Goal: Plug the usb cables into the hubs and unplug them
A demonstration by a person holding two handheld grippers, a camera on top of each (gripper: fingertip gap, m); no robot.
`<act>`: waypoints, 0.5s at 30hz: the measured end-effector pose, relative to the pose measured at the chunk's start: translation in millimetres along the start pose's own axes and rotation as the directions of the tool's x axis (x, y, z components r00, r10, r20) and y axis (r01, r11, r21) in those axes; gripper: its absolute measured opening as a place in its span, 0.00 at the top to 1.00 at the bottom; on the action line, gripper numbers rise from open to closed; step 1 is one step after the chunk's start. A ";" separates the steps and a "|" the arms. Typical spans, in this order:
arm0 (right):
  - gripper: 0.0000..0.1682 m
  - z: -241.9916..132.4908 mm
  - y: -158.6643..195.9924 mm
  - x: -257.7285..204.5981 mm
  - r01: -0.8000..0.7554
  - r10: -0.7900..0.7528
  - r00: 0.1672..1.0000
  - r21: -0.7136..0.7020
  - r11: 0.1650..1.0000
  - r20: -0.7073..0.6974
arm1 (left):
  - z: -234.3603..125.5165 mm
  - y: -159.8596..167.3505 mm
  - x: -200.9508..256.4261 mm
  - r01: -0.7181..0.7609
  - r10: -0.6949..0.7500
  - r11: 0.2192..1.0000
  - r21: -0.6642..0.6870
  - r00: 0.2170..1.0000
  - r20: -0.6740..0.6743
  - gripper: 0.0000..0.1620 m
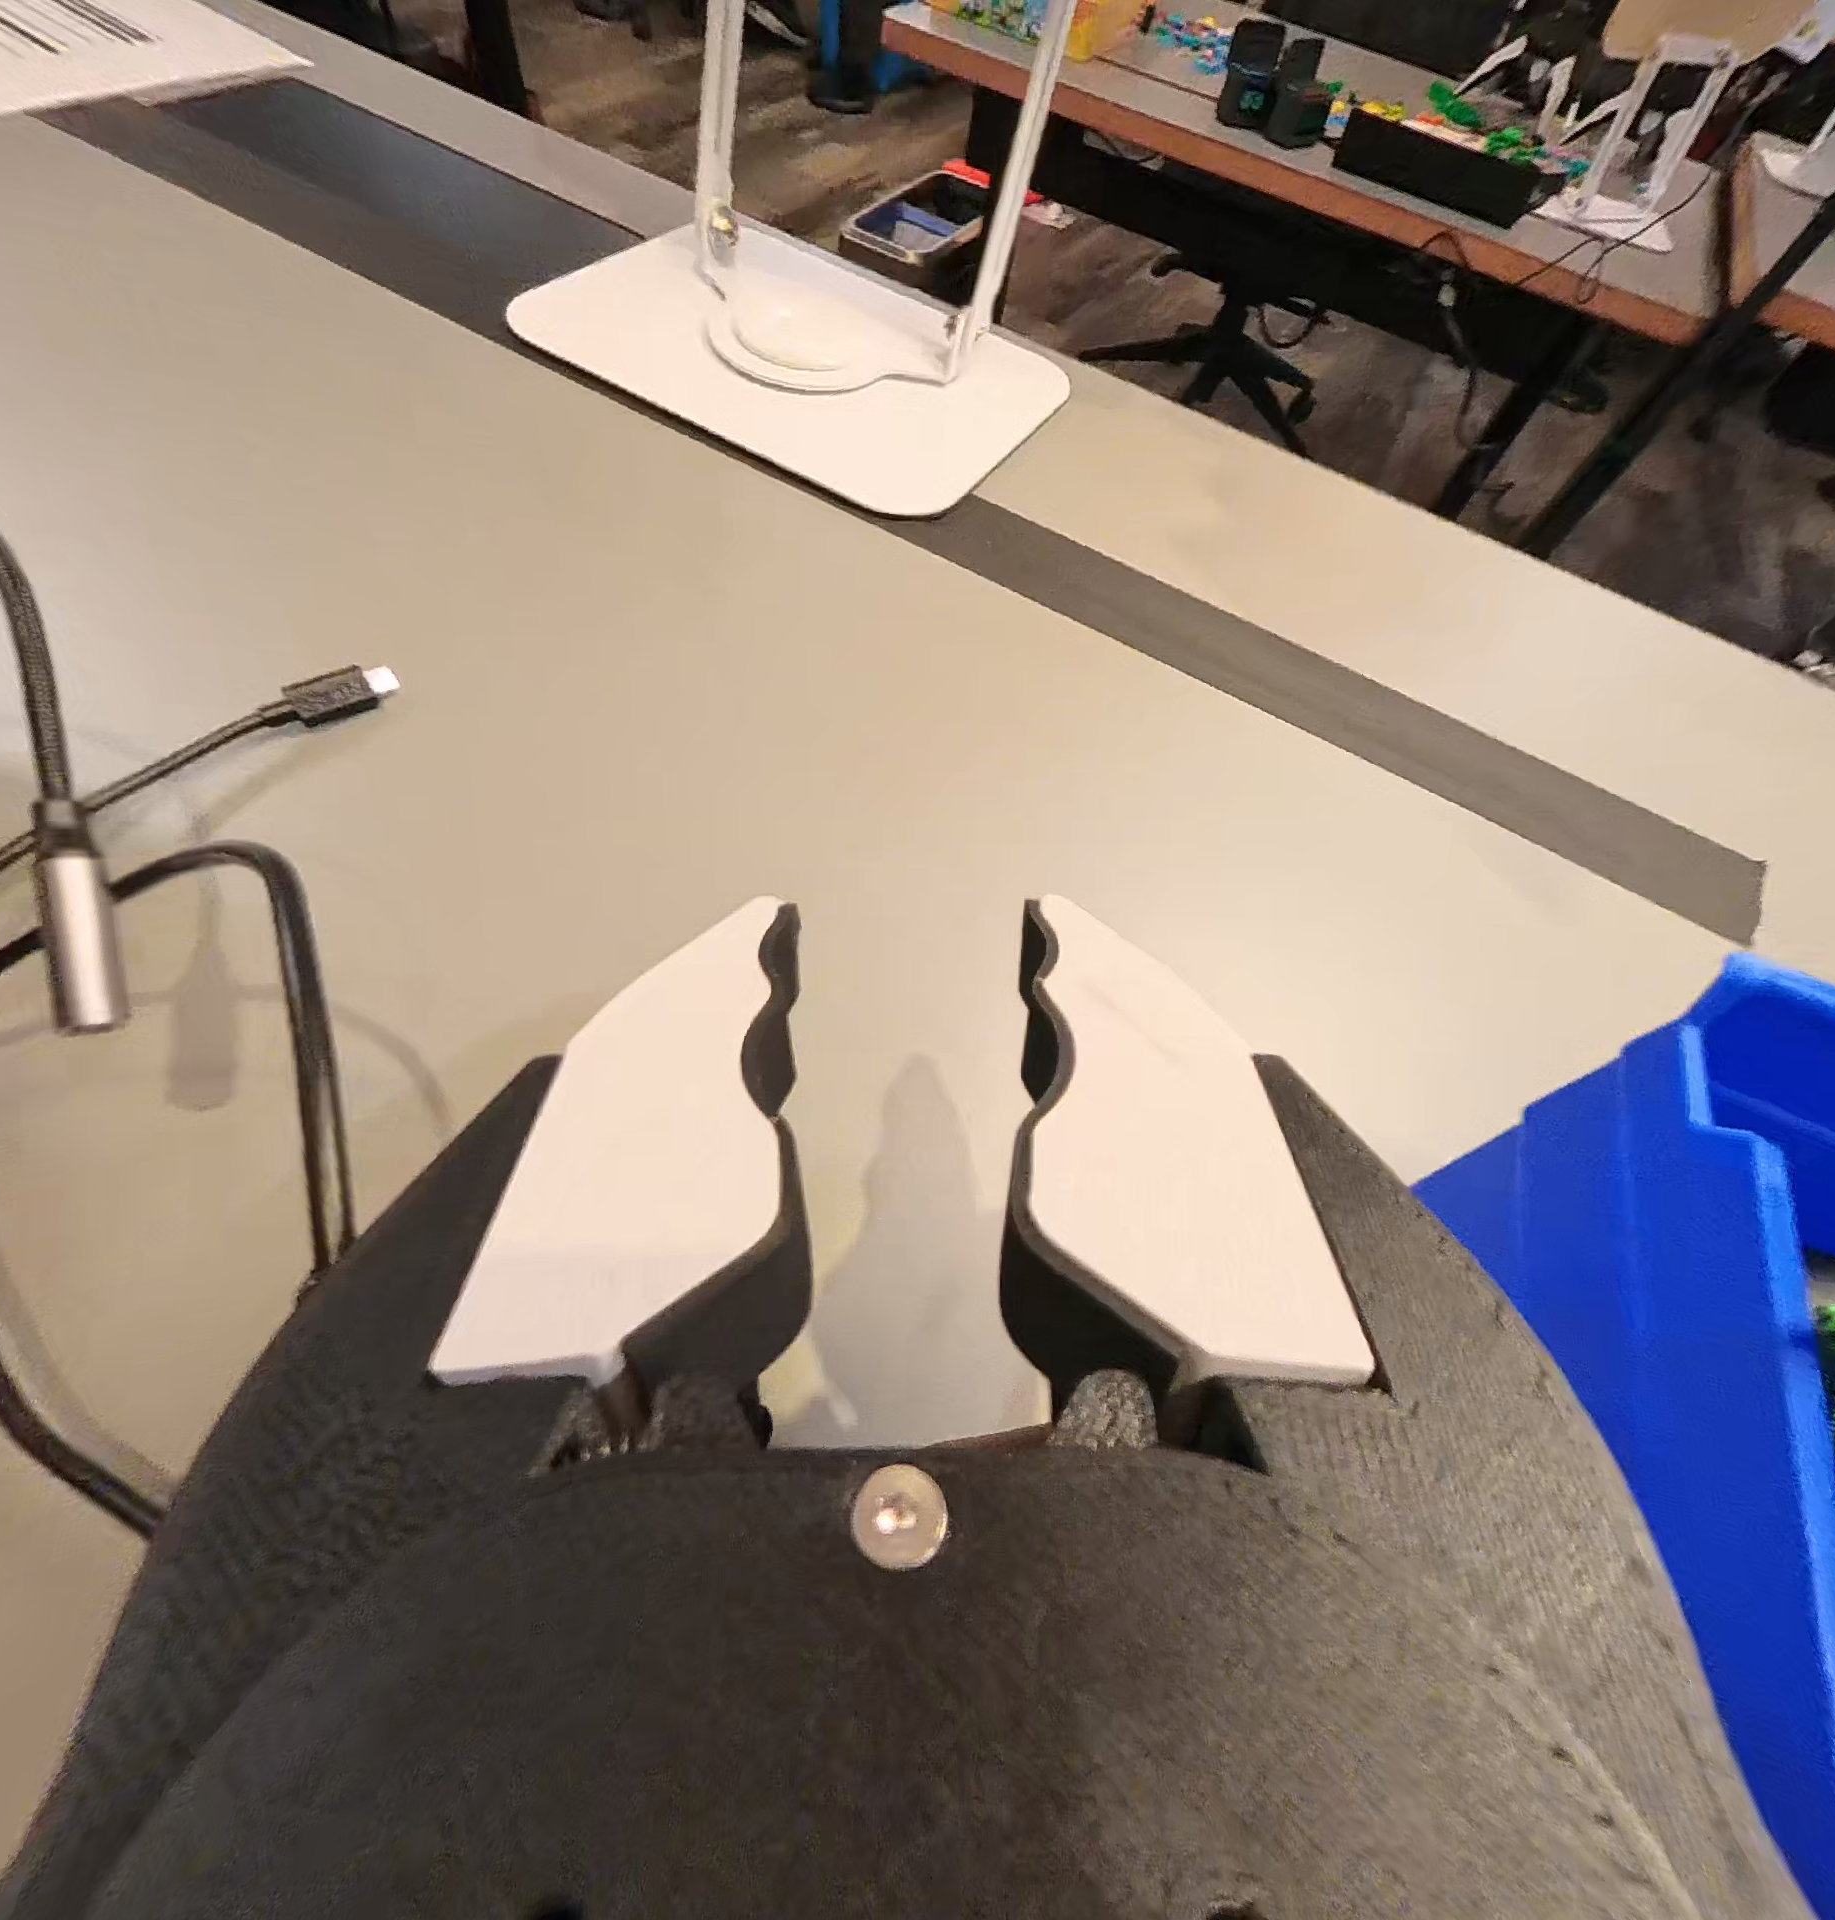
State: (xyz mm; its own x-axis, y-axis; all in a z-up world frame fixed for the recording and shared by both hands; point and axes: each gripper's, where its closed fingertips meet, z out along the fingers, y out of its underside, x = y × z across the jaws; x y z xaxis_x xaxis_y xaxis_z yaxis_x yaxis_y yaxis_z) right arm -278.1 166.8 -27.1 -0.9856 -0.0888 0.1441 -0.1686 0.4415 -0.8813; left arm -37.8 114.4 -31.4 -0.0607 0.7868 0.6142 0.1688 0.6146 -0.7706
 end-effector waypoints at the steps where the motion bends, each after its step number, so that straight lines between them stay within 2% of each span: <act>1: 0.76 -0.3 -0.5 2.2 0.032 -0.032 0.999 -0.008 0.999 -0.029 | 0.4 1.1 0.2 -0.001 0.001 1.000 -0.007 1.000 0.001 0.97; 3: 0.76 -0.7 0.8 11.0 0.143 -0.148 0.981 -0.055 0.988 -0.125 | 1.5 4.1 0.5 -0.009 0.009 1.000 -0.026 1.000 0.009 0.97; 6: 0.76 -1.8 -2.5 19.4 0.327 -0.349 0.907 -0.129 0.936 -0.237 | 3.0 6.9 2.7 -0.031 0.031 0.998 -0.047 0.999 0.010 0.98; 15: 0.76 0.2 -43.3 28.7 0.555 -0.583 0.729 -0.187 0.810 -0.360 | 7.6 22.9 2.0 -0.056 0.061 0.986 -0.155 0.998 0.030 0.98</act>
State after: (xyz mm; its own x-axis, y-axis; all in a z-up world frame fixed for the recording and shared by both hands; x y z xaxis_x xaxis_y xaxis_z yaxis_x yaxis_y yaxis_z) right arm -299.1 144.9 15.1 -0.6251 -0.0001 0.7806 -0.6866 0.4757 -0.5498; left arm -41.5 130.5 -49.1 -0.0800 0.8242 0.5606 0.3227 0.5535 -0.7678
